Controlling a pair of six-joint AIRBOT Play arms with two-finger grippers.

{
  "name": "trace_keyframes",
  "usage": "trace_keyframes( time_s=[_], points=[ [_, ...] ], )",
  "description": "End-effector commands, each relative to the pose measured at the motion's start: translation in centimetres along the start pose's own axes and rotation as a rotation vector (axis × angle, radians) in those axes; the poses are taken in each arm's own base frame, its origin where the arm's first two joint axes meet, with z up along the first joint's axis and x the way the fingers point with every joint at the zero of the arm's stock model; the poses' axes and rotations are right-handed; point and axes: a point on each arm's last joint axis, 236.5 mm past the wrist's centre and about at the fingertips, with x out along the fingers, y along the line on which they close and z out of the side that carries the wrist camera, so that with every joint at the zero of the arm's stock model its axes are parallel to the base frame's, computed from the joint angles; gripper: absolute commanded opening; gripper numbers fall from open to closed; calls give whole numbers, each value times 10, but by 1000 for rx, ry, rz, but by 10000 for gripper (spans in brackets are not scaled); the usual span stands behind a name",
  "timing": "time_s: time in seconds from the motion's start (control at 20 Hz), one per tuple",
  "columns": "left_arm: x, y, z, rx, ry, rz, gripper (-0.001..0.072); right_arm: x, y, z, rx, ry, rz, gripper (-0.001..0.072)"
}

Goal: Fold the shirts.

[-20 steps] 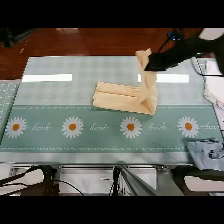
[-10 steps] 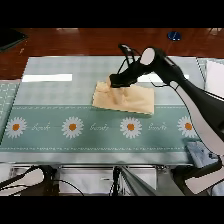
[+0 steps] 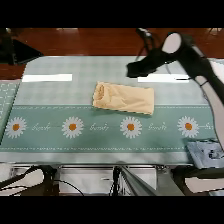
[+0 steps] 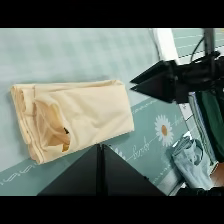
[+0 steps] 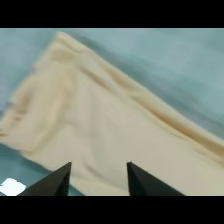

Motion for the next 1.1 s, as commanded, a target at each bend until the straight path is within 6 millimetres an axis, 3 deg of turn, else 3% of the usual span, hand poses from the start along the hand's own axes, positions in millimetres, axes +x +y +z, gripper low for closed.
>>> trace_keyframes(
  time_s=[0.0, 0.05, 0.15, 0.25, 0.3, 0.4, 0.5, 0.65, 0.9, 0.95, 1.05],
  points=[
    [6, 28, -14, -17, 58, 74, 173, -77, -147, -58, 110, 185, -386, 546],
    [7, 37, -17, -23, 75, 95, 305, -85, -173, -72, 213, 206, -377, 551],
    [9, 54, -25, -32, 111, 141, 402, -80, -192, -91, 420, 187, -228, 552],
    [10, 75, -38, -33, 174, 217, 402, -61, -189, -102, 556, 153, -37, 553],
    [12, 86, -46, -28, 212, 257, 402, -49, -187, -109, 586, 149, 24, 586],
    [17, 102, -62, -39, 290, 340, 402, -18, -183, -128, 623, 155, 72, 590],
    [23, 111, -74, -40, 354, 395, 402, 14, -173, -134, 667, 109, 129, 591],
    [38, 105, -81, -28, 394, 387, 401, 50, -152, -132, 718, 60, 233, 590],
    [46, 98, -84, -79, 403, 386, 400, 100, -94, -140, 663, 174, 354, 585],
    [46, 97, -86, -79, 412, 382, 400, 107, -79, -137, 636, 174, 384, 493],
    [45, 96, -89, -86, 422, 380, 400, 109, -64, -127, 599, 148, 413, 42]
  ],
)
